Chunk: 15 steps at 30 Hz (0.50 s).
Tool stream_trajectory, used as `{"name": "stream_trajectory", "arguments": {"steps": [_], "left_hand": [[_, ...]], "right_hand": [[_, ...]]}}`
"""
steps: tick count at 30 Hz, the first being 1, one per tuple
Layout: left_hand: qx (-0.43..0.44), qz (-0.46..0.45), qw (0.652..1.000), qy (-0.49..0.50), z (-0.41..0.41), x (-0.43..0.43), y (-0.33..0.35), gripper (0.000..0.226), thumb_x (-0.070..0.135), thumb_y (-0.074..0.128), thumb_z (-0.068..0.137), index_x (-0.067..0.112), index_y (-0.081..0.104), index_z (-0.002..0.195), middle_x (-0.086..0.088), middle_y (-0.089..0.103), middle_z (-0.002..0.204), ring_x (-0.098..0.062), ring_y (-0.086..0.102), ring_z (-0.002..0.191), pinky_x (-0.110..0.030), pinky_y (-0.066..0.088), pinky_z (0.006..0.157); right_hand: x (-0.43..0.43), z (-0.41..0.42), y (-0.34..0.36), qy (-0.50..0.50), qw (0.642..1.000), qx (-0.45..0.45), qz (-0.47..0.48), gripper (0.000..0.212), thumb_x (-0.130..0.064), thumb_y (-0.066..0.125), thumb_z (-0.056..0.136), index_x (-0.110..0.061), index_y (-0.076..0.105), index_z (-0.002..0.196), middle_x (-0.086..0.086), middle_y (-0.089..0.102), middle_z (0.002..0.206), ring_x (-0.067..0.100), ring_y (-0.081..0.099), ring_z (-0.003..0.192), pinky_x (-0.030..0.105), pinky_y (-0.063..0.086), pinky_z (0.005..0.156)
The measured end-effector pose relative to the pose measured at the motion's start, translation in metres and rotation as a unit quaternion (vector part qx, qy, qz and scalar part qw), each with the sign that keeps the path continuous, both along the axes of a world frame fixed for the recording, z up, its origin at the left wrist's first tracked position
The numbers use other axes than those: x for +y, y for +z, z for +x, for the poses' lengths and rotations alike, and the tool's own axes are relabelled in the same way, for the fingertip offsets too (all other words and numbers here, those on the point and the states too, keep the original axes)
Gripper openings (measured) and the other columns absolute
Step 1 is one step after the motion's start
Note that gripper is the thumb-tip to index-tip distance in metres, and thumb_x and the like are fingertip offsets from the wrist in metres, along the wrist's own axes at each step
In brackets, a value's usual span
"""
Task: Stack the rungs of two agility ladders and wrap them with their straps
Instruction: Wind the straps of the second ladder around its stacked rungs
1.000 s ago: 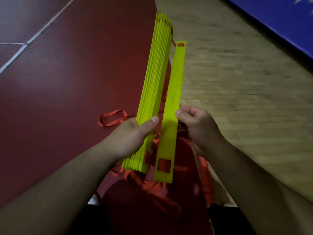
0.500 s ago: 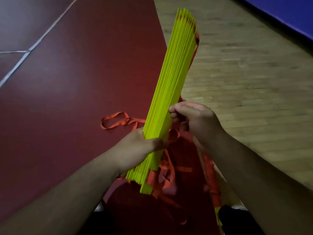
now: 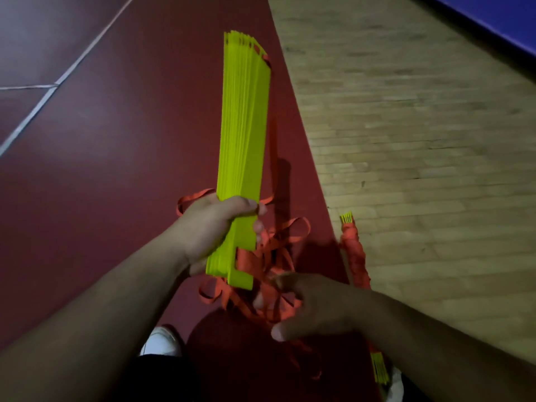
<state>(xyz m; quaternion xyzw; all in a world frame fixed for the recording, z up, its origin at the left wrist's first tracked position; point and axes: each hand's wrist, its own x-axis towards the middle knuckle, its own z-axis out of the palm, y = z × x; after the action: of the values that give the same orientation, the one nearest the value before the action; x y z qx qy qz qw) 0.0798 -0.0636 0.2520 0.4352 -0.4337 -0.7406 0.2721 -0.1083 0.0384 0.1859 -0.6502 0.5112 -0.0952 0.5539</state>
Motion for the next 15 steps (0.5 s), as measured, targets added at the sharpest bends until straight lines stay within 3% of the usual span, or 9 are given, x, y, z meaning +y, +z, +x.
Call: {"name": "stream_trajectory", "arguments": {"steps": [3,4,5,7,11,13,15], "left_hand": [[-0.031,-0.023,0.999,0.035,0.011,-0.011,0.005,0.018,0.014,0.054,0.093,0.004,0.068,0.087,-0.013,0.061,0.065,-0.024,0.06,0.053,-0.027,0.052,0.05],[-0.048,-0.034,0.997,0.044,0.016,-0.014,0.006,0.016,0.013,0.054,0.093,0.003,0.066,0.087,-0.013,0.061,0.063,-0.023,0.06,0.051,-0.027,0.052,0.048],[-0.066,-0.047,0.995,0.049,0.021,-0.016,0.007,0.015,0.01,0.054,0.093,0.003,0.065,0.085,-0.012,0.061,0.061,-0.022,0.06,0.049,-0.026,0.051,0.046],[-0.106,-0.083,0.99,0.038,0.031,-0.017,0.009,0.014,0.004,0.054,0.093,0.001,0.062,0.082,-0.012,0.062,0.059,-0.018,0.058,0.045,-0.022,0.048,0.042],[-0.156,-0.117,0.98,0.027,0.036,-0.014,0.005,0.017,0.002,0.057,0.094,-0.001,0.063,0.078,-0.017,0.063,0.06,-0.011,0.053,0.034,-0.014,0.04,0.035],[-0.151,-0.11,0.982,0.031,0.032,-0.012,0.001,0.017,0.006,0.059,0.094,0.003,0.066,0.079,-0.019,0.065,0.065,-0.015,0.057,0.038,-0.018,0.043,0.037],[-0.133,-0.096,0.986,0.017,0.028,-0.01,-0.004,0.014,0.012,0.062,0.093,0.004,0.066,0.083,-0.018,0.065,0.067,-0.02,0.058,0.043,-0.02,0.045,0.043]], "right_hand": [[0.001,0.004,0.003,-0.014,1.0,-0.022,-0.005,0.009,-0.034,0.073,0.078,-0.029,0.073,0.086,-0.014,0.069,0.075,-0.004,0.061,0.067,0.019,0.05,0.067],[-0.002,0.002,0.005,-0.049,0.999,-0.018,-0.014,0.008,-0.03,0.07,0.082,-0.035,0.072,0.076,-0.014,0.064,0.063,-0.002,0.056,0.057,0.021,0.048,0.058],[-0.006,-0.002,0.007,-0.092,0.995,-0.004,-0.036,0.021,-0.026,0.069,0.088,-0.037,0.069,0.069,-0.015,0.058,0.055,-0.001,0.051,0.05,0.024,0.045,0.052],[-0.014,-0.015,0.014,-0.164,0.98,0.048,-0.103,0.027,-0.023,0.066,0.094,-0.028,0.064,0.067,-0.014,0.051,0.051,0.002,0.045,0.049,0.031,0.04,0.052],[-0.023,-0.037,0.028,-0.146,0.921,0.214,-0.29,0.025,-0.031,0.063,0.092,-0.023,0.051,0.071,-0.009,0.048,0.058,0.02,0.054,0.064,0.037,0.034,0.056],[-0.027,-0.04,0.033,-0.177,0.898,0.221,-0.337,0.022,-0.034,0.059,0.088,-0.019,0.054,0.073,-0.009,0.045,0.058,0.023,0.053,0.064,0.037,0.036,0.056],[-0.029,-0.04,0.031,-0.191,0.909,0.187,-0.32,0.021,-0.031,0.066,0.086,-0.017,0.057,0.073,-0.008,0.047,0.054,0.016,0.049,0.057,0.037,0.039,0.056]]}}
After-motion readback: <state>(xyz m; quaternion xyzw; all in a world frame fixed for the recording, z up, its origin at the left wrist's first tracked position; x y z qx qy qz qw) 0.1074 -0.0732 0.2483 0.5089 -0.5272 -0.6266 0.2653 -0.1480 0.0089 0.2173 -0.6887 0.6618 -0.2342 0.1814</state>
